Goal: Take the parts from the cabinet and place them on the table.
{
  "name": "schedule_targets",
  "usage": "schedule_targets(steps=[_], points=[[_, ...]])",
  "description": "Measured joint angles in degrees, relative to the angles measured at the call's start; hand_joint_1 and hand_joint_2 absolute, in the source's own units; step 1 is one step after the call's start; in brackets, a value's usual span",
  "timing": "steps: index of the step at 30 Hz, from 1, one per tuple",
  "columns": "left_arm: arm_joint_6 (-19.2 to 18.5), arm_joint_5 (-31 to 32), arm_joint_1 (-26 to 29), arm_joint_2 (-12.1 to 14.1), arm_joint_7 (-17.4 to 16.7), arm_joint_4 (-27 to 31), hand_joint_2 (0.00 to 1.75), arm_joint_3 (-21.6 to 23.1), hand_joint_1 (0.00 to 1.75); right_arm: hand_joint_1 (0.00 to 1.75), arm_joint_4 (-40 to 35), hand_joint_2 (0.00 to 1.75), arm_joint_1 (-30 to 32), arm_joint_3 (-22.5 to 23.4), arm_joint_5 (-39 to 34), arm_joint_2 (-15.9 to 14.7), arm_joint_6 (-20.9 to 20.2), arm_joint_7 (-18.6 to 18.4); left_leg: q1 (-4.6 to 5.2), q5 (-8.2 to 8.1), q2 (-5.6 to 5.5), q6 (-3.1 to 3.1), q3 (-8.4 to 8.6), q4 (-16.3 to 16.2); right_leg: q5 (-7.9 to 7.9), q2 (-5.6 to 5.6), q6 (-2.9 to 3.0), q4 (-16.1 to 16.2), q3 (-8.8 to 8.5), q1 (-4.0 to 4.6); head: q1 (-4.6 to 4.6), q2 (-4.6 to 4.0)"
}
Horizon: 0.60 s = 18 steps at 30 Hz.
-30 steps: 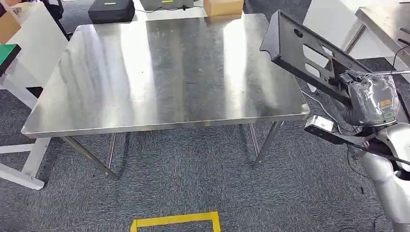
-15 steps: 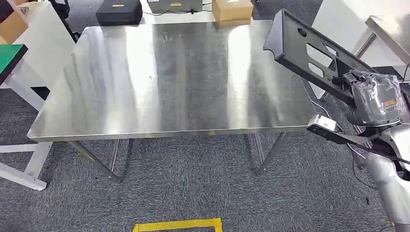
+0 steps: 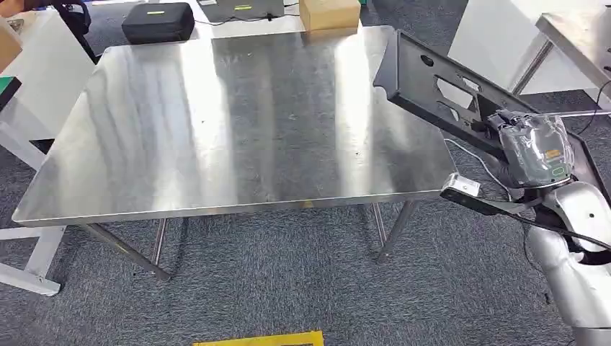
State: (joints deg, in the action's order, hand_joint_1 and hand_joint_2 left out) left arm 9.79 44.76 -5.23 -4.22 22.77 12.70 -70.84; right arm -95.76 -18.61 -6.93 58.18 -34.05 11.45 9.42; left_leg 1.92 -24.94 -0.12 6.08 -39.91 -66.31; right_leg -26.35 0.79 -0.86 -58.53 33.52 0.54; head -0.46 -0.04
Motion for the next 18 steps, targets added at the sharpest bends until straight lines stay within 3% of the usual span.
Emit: schedule_targets(steps=[1,2,3,4,5,6,7,8,9,11,12,13,15,16,17,18], points=[[0.00,0.00,-0.01,0.38,-0.02,0.09,1.75,0.00,0.00,1.75,0.22,1.75,-0.21,-0.20,0.49,0.20,-0.16,-0.13,1.77,2.51,-0.46,3.38,2.08,4.91,-0.23,0.09,0.50,0.35,-0.46,-1.32,0.09,0.00],[-0.04,0.15,0.09,1.07,-0.22,0.42,1.75,0.02,0.00,1.75,1.14,1.75,-1.52,-0.75,1.10,1.07,-0.37,-0.24,1.81,1.69,-0.16,5.07,2.92,5.83,-0.34,0.12,-0.15,0.46,-0.63,0.39,1.65,0.00],[0.02,0.11,-0.03,1.38,-0.13,0.48,1.75,0.02,0.00,1.75,1.90,1.75,-2.50,-1.33,1.82,1.39,-0.83,-0.39,2.55,1.51,-0.07,4.66,3.48,7.03,-0.37,0.19,-0.24,0.63,-0.76,-1.39,1.53,0.00],[-0.13,0.18,-0.13,0.96,-0.28,0.33,1.75,0.02,0.00,1.75,2.14,1.75,-2.85,-1.73,2.30,1.68,-1.05,-0.44,2.92,1.54,-0.07,4.33,3.53,7.29,-0.36,0.13,-0.45,0.89,-0.79,-1.25,1.00,0.00],[-0.11,0.20,-0.19,1.58,-0.28,0.61,1.75,0.00,0.00,1.75,2.38,1.75,-3.13,-2.15,2.43,1.99,-1.29,-0.42,3.21,1.66,-0.08,4.28,4.20,8.48,-0.25,0.11,-0.69,1.49,-1.07,-1.75,0.68,0.00],[-0.13,0.20,-0.28,1.58,-0.31,0.61,1.75,0.00,0.00,1.75,2.47,1.75,-3.52,-2.60,2.67,2.05,-1.33,-0.35,2.71,2.64,-0.02,4.98,6.14,11.12,-0.10,0.08,-0.80,2.30,-1.46,-1.08,0.52,0.00],[-0.17,0.24,-0.25,1.40,-0.31,0.57,1.75,0.00,0.00,1.75,2.71,1.75,-3.95,-2.87,2.78,2.23,-1.33,-0.35,2.33,3.54,-0.06,4.63,7.47,13.32,-0.19,-0.38,-0.57,1.12,-1.07,-1.25,0.57,0.00],[-0.22,0.26,-0.26,1.27,-0.33,0.57,1.75,0.00,0.00,1.75,2.89,1.75,-4.84,-3.10,2.87,2.32,-1.38,-0.35,2.00,3.84,0.01,5.41,8.24,14.23,-1.19,-0.29,-0.44,-1.19,0.28,-1.13,0.57,0.00],[-0.22,0.26,-0.35,1.18,-0.35,0.55,1.75,0.00,0.00,1.75,3.17,1.75,-5.51,-3.28,2.93,2.49,-1.38,-0.35,1.63,3.82,0.09,5.29,8.41,14.31,-2.58,-0.22,-0.63,-4.86,2.27,-1.25,0.59,0.00],[-0.26,0.28,-0.35,0.66,-0.39,0.46,1.75,0.00,0.00,1.75,3.65,1.75,-5.98,-3.61,2.96,2.56,-1.42,-0.37,0.99,3.16,-0.02,4.43,8.78,14.24,-5.07,-0.25,-1.73,-12.97,7.28,-1.98,0.59,0.00],[-0.26,0.31,-0.35,0.31,-0.41,0.39,1.75,0.00,0.00,1.75,3.81,1.75,-5.97,-3.87,2.96,2.64,-1.42,-0.37,0.57,2.73,-0.12,3.80,8.92,14.07,-4.87,-0.28,-2.56,-14.36,8.51,-2.55,0.57,0.00],[-0.26,0.33,-0.31,0.11,-0.44,0.35,1.75,0.00,0.00,1.75,4.05,1.75,-5.97,-4.11,2.96,2.71,-1.44,-0.35,-0.06,2.17,-0.15,2.97,9.04,13.51,-3.28,-0.39,-3.91,-12.48,8.10,-3.21,0.59,0.00],[-0.28,0.35,-0.28,-0.13,-0.46,0.15,1.75,0.00,0.00,1.75,4.31,1.75,-6.34,-4.62,3.00,2.75,-1.44,-0.35,-1.44,0.24,-0.20,0.76,8.68,10.71,1.66,-0.99,-7.03,-2.98,3.84,-4.67,0.66,0.00],[-0.31,0.35,-0.28,0.02,-0.46,0.15,1.75,0.00,0.00,1.75,4.48,1.75,-6.63,-4.90,3.31,2.97,-1.47,-0.35,-1.43,-1.35,-0.05,-0.78,7.81,8.22,2.20,-1.70,-8.19,-0.19,2.71,-5.30,0.74,0.00],[-0.42,0.37,-0.29,0.47,-0.50,0.24,1.75,0.00,0.00,1.75,5.18,1.75,-7.49,-5.60,3.96,3.83,-1.64,-0.33,-1.55,-2.78,-0.08,-1.74,6.33,6.30,1.43,-1.06,-7.61,-1.82,2.86,-4.76,1.46,0.00],[-0.63,0.61,-0.30,0.35,-0.50,0.15,1.75,0.02,0.00,1.75,5.27,1.75,-7.67,-5.73,4.62,3.89,-1.68,-0.53,-1.49,-3.61,0.14,-2.12,5.94,5.20,0.61,-0.58,-5.16,-2.55,3.09,-4.65,1.11,0.00]])
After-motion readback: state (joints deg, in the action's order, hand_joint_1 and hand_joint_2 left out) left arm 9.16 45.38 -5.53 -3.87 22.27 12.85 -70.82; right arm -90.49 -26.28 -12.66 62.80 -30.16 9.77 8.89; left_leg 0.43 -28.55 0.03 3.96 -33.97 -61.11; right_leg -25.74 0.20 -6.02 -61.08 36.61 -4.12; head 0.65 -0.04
